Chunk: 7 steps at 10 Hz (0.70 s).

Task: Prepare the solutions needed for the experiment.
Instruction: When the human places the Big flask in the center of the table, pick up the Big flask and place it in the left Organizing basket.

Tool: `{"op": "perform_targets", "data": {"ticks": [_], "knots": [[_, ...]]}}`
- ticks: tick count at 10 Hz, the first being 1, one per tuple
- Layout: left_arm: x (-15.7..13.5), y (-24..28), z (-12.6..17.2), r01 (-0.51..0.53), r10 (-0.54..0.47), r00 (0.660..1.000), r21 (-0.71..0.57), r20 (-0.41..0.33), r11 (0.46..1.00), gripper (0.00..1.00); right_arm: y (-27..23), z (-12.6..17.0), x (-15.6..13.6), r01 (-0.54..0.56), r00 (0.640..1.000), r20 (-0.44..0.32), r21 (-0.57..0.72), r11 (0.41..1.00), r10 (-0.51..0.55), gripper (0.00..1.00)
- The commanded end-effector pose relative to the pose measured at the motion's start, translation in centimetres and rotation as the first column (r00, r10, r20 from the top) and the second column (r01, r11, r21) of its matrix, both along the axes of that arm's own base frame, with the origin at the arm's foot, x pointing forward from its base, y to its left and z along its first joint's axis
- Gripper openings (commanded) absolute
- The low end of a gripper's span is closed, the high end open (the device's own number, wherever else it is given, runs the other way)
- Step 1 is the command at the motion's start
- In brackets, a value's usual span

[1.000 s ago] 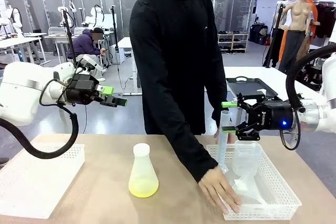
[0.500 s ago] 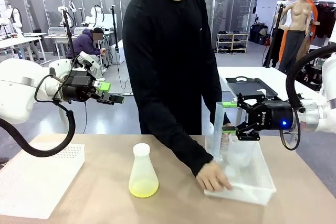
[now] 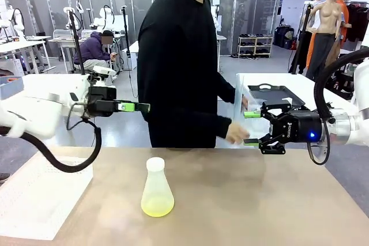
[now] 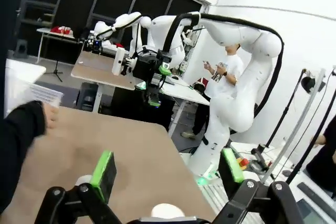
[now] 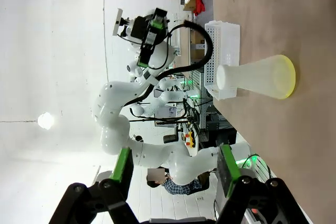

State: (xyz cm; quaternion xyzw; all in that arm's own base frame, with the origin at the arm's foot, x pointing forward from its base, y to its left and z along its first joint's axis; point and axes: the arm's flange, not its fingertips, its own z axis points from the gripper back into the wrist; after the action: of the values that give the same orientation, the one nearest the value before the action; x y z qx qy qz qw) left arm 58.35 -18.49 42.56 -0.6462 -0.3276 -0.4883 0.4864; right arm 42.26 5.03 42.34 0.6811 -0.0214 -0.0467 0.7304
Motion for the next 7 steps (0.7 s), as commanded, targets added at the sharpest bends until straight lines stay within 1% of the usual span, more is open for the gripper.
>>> {"op": "perform_targets", "data": {"ticks": [1, 2, 6, 7], "knots": [[2.5, -1.7, -0.5, 0.060, -0.060, 0.998, 0.010, -0.011, 0.998, 1.00, -0.1, 0.0, 0.0, -0.005, 1.000, 0.004, 0.008, 1.000, 0.005, 0.81], [0.0, 0.0, 0.0, 0.000, 0.000, 1.000, 0.000, 0.000, 1.000, 1.00, -0.1, 0.0, 0.0, -0.005, 1.000, 0.004, 0.008, 1.000, 0.005, 0.81], [0.0, 0.0, 0.0, 0.000, 0.000, 1.000, 0.000, 0.000, 1.000, 1.00, -0.1, 0.0, 0.0, -0.005, 1.000, 0.004, 0.008, 1.000, 0.005, 0.81], [0.9, -0.2, -0.3, 0.001, -0.001, 1.000, -0.002, 0.007, 1.000, 1.00, -0.1, 0.0, 0.0, -0.005, 1.000, 0.004, 0.008, 1.000, 0.005, 0.81]]}}
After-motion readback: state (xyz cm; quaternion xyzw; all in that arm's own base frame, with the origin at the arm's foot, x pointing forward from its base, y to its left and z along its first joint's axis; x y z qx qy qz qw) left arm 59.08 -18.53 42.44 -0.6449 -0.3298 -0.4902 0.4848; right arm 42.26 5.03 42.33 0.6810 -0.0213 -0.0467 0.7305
